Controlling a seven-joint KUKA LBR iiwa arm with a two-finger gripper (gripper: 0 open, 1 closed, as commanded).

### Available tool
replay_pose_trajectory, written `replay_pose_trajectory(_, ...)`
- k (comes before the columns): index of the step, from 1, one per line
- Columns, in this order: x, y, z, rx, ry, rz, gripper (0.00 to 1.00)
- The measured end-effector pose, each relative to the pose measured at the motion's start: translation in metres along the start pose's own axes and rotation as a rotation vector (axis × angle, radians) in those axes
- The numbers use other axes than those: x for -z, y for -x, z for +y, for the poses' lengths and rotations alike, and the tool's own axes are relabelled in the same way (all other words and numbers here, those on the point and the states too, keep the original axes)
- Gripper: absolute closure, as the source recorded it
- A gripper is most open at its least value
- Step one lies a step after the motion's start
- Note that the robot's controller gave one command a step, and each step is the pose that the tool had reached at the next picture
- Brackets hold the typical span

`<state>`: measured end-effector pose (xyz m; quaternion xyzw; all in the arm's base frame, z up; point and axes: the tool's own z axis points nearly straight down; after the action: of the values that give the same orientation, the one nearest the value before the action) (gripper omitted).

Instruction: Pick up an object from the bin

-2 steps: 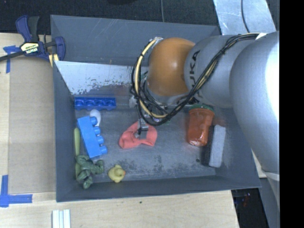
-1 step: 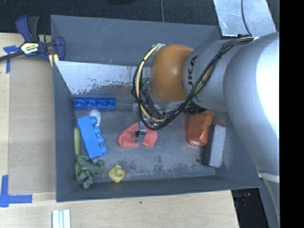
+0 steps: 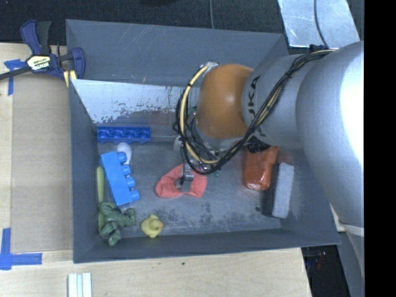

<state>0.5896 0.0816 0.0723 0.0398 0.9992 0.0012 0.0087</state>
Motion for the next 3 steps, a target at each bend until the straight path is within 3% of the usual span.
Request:
replay_pose_trajectory(1,0.0,-0.009,-0.01,0.426,0.0,-0.003,0.0)
replay_pose_trajectory(2,0.0,-0.047,-0.042,0.484,0.0,-0.006,1.0)
replay_pose_trajectory(3,0.0,-0.047,-0.042,0.484,0.001,-0.006,1.0)
